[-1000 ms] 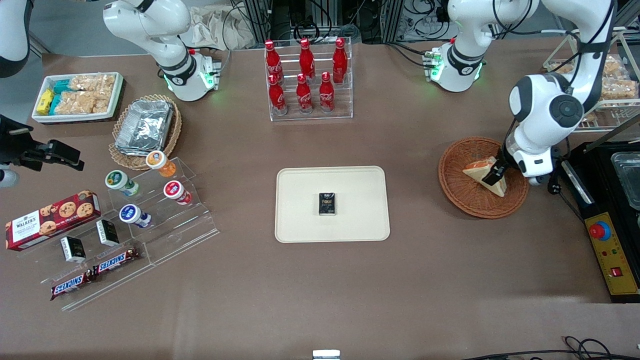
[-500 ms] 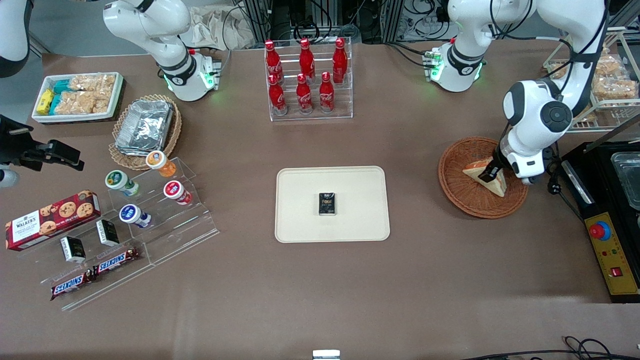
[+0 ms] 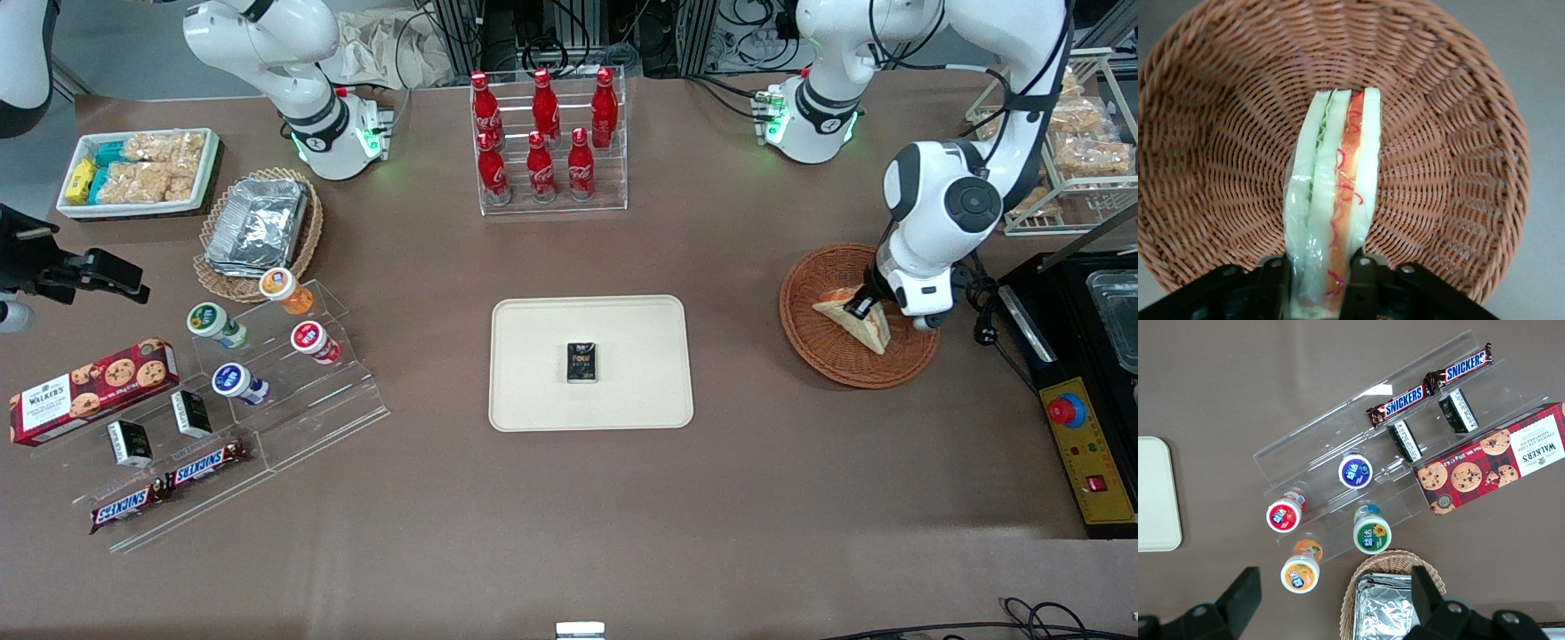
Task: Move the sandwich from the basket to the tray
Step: 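Lift the sandwich and carry it over the white tray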
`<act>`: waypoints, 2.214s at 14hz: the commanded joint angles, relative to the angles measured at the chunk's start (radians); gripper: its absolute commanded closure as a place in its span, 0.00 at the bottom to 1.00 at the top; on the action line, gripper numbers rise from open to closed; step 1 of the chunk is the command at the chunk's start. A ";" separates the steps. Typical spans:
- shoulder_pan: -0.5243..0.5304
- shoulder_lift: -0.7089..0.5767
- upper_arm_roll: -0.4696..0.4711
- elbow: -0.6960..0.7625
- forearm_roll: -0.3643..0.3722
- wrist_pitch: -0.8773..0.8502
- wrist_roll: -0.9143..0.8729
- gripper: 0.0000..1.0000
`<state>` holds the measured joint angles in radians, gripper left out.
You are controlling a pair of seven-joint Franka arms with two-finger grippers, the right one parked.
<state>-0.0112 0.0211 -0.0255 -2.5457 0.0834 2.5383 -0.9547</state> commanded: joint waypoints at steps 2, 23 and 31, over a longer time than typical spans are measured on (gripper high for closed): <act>0.000 -0.124 -0.004 0.100 0.081 -0.256 0.040 1.00; -0.111 0.281 -0.499 0.934 0.080 -0.785 0.196 1.00; -0.182 0.588 -0.499 0.929 0.265 -0.498 0.139 1.00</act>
<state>-0.1782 0.5552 -0.5228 -1.6464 0.2960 2.0135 -0.7781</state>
